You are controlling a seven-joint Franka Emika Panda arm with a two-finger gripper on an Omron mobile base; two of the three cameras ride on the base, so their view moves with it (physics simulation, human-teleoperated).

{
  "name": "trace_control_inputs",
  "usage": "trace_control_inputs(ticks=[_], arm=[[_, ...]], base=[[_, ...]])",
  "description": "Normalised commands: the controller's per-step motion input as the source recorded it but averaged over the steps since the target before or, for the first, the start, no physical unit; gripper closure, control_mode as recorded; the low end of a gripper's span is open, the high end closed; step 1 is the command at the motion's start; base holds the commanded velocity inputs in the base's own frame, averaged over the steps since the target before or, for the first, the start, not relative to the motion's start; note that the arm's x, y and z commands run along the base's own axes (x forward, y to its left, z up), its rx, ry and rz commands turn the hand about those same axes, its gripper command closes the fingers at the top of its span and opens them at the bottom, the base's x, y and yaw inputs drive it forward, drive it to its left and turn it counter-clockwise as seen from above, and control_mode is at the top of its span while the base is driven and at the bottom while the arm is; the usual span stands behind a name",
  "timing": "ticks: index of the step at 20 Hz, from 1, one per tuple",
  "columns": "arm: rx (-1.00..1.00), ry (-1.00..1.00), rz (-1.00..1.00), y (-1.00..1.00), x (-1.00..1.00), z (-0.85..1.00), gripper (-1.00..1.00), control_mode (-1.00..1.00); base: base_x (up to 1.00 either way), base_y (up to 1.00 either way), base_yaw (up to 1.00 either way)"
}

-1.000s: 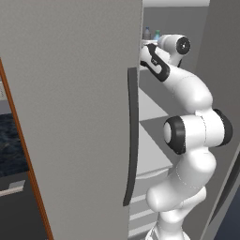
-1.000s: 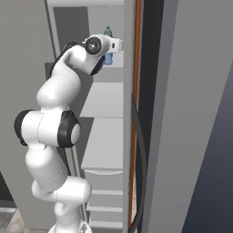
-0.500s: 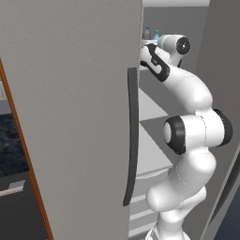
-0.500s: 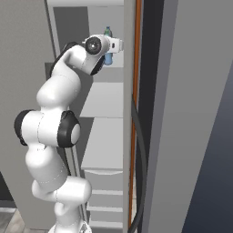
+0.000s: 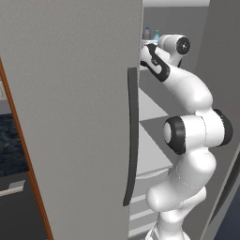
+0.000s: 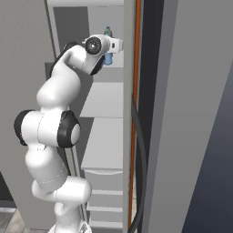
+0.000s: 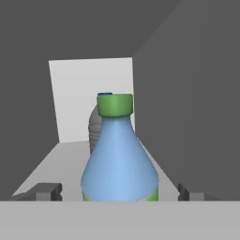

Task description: Take the bottled waters from the counter and place them in the freezer to freeze. Close the freezer door after placing the bottles.

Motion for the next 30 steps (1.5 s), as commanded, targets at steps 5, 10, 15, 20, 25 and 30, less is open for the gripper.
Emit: trace_control_inputs(ticks=[5,10,15,20,25,30], arm=[[0.00,0.00,0.00,0.00,-0.02,0.02,-1.00,-1.00],[0.00,0.00,0.00,0.00,-0.24,0.08,-1.00,-1.00],[0.00,0.00,0.00,0.00,-0.28,0.09,-1.00,-1.00],[0.00,0.00,0.00,0.00,-0.32,0.07,-1.00,-1.00],[0.00,0.00,0.00,0.00,-0.51,0.12,-1.00,-1.00],[0.00,0.00,-0.03,0.00,-0.89,0.09,-1.00,-1.00]], base=[[0.00,0.00,0.00],[0.00,0.00,0.00],[0.00,0.00,0.00],[0.00,0.00,0.00],[0.00,0.00,0.00],[0.00,0.00,0.00]])
